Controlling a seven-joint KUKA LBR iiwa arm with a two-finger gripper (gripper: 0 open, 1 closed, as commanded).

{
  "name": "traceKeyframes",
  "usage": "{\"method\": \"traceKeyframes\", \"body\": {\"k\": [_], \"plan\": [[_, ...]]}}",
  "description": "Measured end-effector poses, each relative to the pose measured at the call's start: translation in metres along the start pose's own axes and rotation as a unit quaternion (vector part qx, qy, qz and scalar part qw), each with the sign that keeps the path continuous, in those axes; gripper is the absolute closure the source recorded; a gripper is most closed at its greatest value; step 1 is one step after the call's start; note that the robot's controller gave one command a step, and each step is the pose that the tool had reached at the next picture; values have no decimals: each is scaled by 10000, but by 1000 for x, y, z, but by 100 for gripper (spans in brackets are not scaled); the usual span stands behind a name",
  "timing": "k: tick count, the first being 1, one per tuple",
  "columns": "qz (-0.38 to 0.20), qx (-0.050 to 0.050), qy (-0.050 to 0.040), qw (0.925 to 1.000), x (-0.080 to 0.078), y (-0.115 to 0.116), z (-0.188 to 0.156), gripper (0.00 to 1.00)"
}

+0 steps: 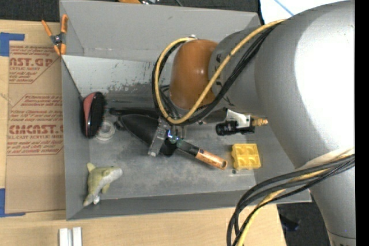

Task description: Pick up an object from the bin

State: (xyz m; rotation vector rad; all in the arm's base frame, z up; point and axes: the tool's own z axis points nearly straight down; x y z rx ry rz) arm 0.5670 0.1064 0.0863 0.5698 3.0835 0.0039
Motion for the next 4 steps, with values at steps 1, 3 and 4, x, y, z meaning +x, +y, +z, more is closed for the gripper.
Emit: {"method": "traceKeyframes", "body": {"k": [1,3,4], "plan": [[-280,-30,-8,9996,-2,-5,2,0],[469,-17,-7,9989,-11,10,-45,100],[578,-22,-4,9983,-13,9,-45,100]]}}
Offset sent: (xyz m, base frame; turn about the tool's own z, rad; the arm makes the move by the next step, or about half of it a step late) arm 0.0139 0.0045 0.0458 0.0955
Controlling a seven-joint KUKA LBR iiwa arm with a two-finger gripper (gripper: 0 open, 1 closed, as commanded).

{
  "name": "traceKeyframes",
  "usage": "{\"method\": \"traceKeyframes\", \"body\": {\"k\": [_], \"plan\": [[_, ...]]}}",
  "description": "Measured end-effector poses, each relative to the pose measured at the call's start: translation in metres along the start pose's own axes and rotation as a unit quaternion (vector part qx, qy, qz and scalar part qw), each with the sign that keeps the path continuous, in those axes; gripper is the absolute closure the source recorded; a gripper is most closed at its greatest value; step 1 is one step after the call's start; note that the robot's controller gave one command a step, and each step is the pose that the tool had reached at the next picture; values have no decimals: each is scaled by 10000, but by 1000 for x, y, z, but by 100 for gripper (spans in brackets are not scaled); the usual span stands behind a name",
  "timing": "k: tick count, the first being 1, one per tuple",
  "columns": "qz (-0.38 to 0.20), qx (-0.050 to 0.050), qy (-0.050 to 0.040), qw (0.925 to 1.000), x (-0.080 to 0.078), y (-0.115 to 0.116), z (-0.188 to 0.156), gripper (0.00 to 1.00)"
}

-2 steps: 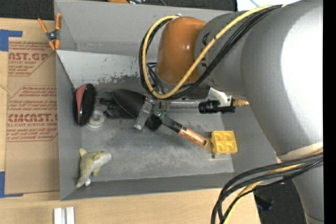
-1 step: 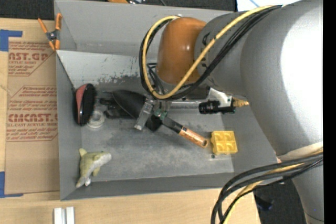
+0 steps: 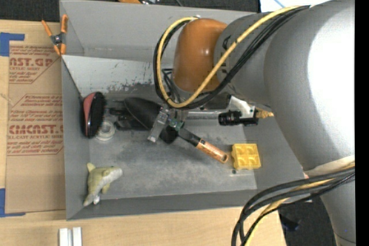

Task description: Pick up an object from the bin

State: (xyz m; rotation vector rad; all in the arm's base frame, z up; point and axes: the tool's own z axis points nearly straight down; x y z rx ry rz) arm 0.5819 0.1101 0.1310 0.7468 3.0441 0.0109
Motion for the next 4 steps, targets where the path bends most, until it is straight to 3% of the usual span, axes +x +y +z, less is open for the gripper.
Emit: {"method": "traceKeyframes", "body": {"k": [1,2,3,4], "plan": [[-70,12,-3,10000,0,-16,10,100],[-32,8,-1,10000,0,-15,12,100],[-260,50,44,9996,8,-3,-11,100],[-982,33,28,9952,14,-21,-15,100]]}}
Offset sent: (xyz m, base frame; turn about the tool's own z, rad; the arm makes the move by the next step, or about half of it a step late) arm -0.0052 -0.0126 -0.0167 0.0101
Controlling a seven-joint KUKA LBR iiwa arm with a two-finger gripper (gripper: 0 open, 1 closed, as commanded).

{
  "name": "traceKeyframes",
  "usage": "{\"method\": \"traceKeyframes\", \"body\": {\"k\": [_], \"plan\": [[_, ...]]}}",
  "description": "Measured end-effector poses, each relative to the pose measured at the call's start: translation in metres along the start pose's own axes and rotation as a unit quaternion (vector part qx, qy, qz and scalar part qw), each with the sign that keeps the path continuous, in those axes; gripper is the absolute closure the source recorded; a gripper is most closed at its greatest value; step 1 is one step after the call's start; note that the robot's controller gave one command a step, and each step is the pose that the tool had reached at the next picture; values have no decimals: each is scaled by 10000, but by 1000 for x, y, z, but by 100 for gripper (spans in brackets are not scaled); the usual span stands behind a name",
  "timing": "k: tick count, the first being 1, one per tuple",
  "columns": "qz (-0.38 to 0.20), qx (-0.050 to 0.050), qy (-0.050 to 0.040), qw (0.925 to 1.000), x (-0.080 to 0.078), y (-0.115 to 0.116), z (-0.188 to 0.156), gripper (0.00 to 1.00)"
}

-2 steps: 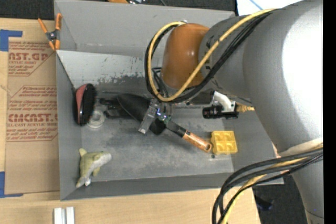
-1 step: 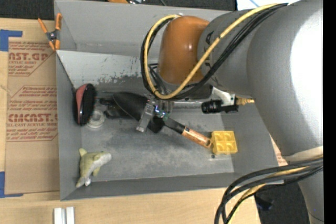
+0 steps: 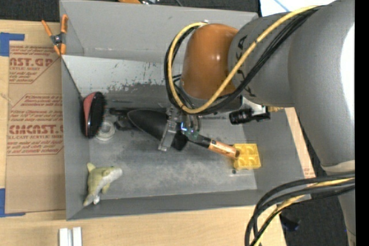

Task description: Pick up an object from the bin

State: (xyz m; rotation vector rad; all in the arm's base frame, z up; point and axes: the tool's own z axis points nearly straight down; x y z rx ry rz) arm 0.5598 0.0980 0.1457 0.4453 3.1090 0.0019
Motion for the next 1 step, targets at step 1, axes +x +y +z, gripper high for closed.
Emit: {"method": "traceKeyframes", "body": {"k": [1], "plan": [[82,-6,9,10000,0,-6,15,100]]}}
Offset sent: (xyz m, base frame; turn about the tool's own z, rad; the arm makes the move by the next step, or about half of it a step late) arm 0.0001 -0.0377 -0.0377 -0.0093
